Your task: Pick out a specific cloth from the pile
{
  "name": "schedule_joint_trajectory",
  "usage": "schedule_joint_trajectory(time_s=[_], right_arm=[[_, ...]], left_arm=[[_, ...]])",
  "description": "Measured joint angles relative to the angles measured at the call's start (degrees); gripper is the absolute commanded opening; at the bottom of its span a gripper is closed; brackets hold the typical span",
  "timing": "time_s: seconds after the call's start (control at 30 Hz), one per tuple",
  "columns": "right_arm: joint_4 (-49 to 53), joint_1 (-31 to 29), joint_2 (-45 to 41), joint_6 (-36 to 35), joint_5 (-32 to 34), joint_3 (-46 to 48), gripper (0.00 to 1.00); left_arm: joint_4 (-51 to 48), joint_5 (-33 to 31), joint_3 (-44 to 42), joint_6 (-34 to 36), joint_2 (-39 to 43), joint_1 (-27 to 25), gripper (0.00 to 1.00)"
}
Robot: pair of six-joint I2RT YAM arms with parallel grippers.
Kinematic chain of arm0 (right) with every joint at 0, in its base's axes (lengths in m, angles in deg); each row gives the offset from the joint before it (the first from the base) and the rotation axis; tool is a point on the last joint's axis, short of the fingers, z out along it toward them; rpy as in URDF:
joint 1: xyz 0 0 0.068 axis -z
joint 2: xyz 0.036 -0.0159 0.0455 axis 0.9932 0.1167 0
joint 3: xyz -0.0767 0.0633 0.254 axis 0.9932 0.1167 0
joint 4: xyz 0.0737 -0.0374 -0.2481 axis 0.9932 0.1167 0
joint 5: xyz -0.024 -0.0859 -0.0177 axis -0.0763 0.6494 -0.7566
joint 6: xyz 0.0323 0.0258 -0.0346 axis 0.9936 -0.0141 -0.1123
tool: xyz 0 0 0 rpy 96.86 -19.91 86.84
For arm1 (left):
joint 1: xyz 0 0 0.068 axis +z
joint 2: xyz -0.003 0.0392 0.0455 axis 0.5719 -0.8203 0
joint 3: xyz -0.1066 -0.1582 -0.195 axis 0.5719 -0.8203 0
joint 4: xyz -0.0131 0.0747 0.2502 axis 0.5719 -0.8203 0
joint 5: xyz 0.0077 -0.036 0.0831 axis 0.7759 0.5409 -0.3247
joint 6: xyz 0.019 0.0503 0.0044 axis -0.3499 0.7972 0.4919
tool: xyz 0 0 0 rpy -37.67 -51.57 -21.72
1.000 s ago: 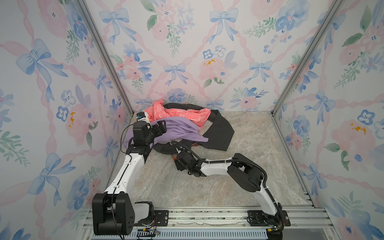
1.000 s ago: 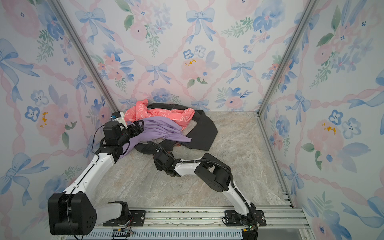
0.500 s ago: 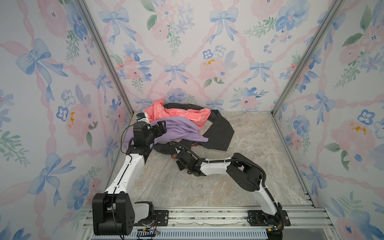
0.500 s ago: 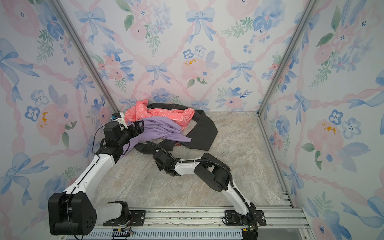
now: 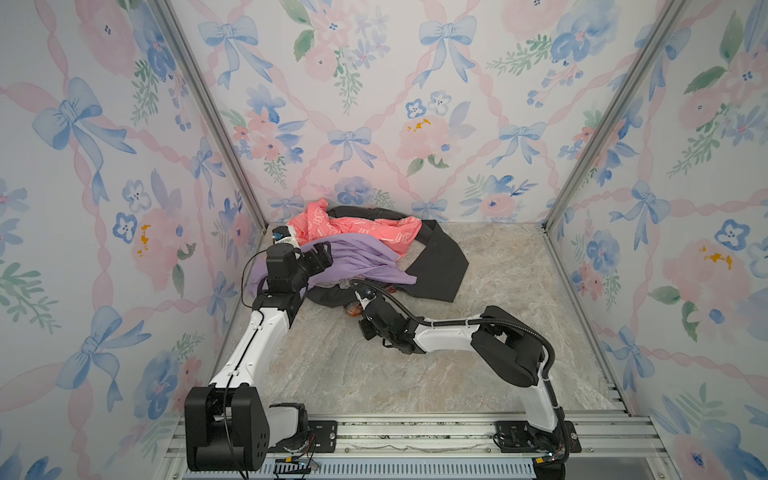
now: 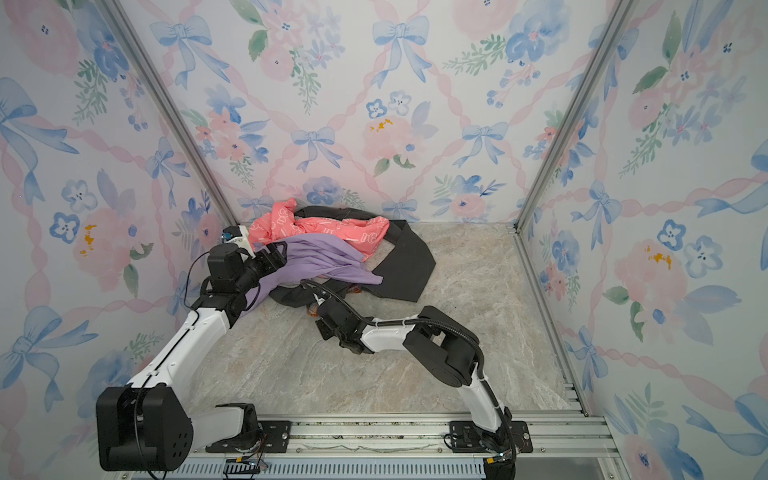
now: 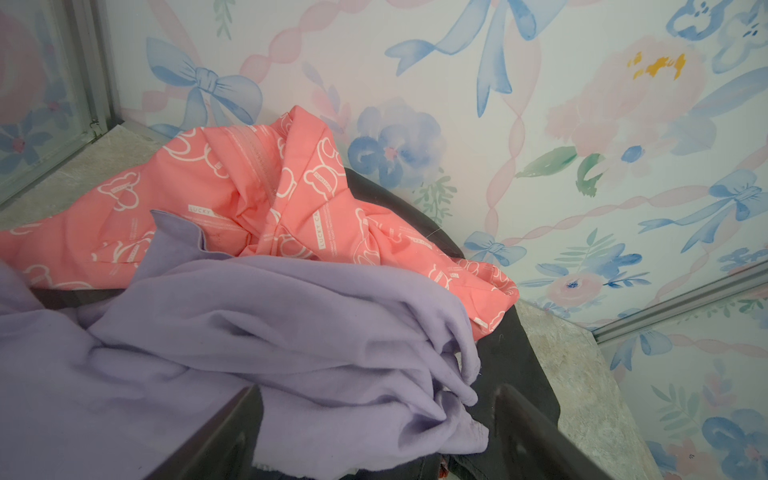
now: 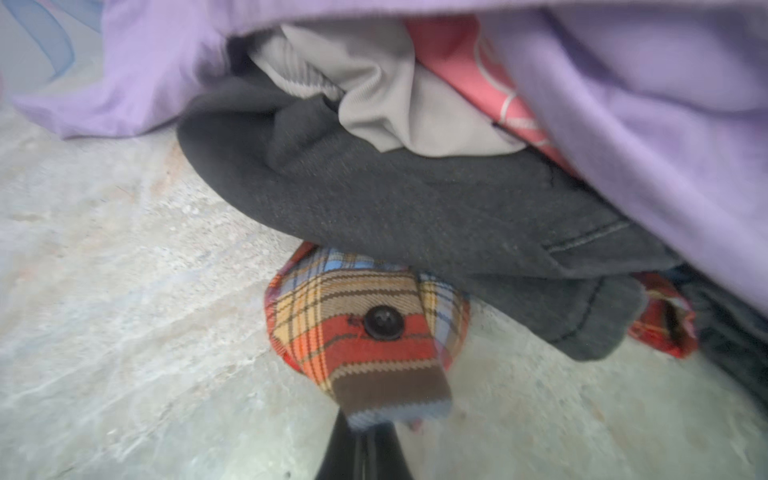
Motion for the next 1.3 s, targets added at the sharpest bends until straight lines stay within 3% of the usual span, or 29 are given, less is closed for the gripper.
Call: schedule_joint_trajectory(time_s=[0.4,0.6,1.0,1.3], right_arm=[[1.51,-0.02,-12.46,0.20,-2.67,1.57,0.00],[7.89,1.16,-13.14,-0.02,-5.70,-6.29,0.00],[19.96,6.21,-6.88,-0.22,-14.64,-32.35,0.00],[34.38,10.38,9.86,-2.16,-18.95,-70.88,0.00]], left_arm=[[-0.02,-0.20,-0.04,0.00,0.00,-1.20,0.89],[-0.37,-0.46,-0.02,0.07,0.17,-1.25,0.89],[-2.99,-3.72,4.81,1.70,4.20,-0.98,0.89],[-3.93,-4.48,12.79,1.03,4.63,0.50,0.90]])
